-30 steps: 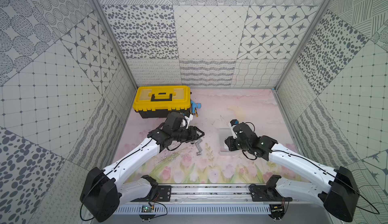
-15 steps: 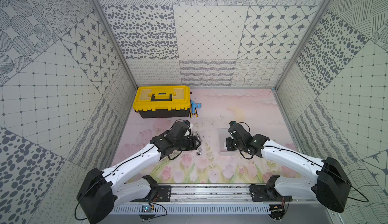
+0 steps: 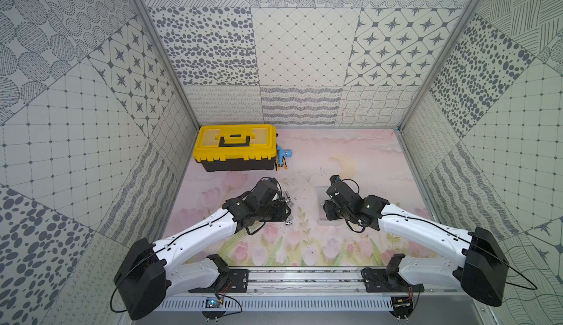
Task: Put the socket on the desktop into the storage box
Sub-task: Pick up the socket head at the center of the board.
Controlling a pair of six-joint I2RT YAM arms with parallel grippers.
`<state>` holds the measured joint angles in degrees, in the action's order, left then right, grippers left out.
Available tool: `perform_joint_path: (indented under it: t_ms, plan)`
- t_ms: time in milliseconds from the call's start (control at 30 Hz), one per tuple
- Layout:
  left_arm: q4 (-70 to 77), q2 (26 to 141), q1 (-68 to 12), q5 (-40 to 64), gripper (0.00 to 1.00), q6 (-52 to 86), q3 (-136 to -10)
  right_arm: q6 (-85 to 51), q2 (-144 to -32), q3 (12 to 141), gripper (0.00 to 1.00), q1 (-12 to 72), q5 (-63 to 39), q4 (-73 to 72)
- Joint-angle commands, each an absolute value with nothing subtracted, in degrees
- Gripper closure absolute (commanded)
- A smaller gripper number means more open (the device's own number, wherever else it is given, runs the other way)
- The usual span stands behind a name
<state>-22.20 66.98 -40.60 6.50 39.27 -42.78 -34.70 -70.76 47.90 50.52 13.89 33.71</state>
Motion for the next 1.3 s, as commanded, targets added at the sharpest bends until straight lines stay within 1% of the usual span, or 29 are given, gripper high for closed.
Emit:
perform_joint_path:
  t_ms: [0,100,167,233,300,433,533,667,867,1000,1100,1267]
  plan:
    - [-24.9,68.3,-41.8,2.8,0.52,38.0,-42.9,-33.4,-71.6,50.6,0.51,53.2,17.0,32.9]
    - [-26.9,67.9,-41.8,0.1,0.52,39.0,-42.8,-32.6,-72.2,50.7,0.46,56.1,16.3,29.7]
    - [-29.2,67.5,-41.8,-3.6,0.52,40.0,-42.7,-32.6,-73.5,51.5,0.44,57.7,16.2,28.9]
    - [-31.4,66.9,-41.7,-7.3,0.52,41.7,-42.8,-32.8,-75.7,52.7,0.44,58.7,16.3,28.9]
    - [-31.9,66.3,-41.5,-8.6,0.53,42.9,-42.7,-33.0,-77.9,54.1,0.44,58.9,16.1,28.7]
    - [-32.3,65.8,-40.9,-9.6,0.53,44.6,-43.0,-33.0,-83.3,58.7,0.48,58.7,17.6,29.8]
    - [-32.4,64.8,-40.5,-10.6,0.53,45.9,-43.3,-31.7,-88.8,63.3,0.56,57.7,16.7,29.8]
    - [-32.5,62.9,-40.3,-12.4,0.54,47.8,-43.0,-30.6,-96.0,69.8,0.60,55.0,13.8,29.8]
    - [-32.8,61.2,-39.5,-12.7,0.54,48.6,-42.2,-28.1,-105.9,78.6,0.63,52.2,8.8,30.7]
    - [-33.0,60.5,-38.7,-12.1,0.54,48.7,-41.6,-26.9,-110.2,81.9,0.66,52.0,8.0,30.8]
    - [-32.9,59.8,-38.1,-11.6,0.54,48.6,-41.0,-25.7,-112.9,84.2,0.66,51.9,6.9,30.8]
    - [-32.8,59.4,-37.2,-10.6,0.55,48.8,-40.1,-24.6,-116.7,87.9,0.66,51.5,7.9,31.0]
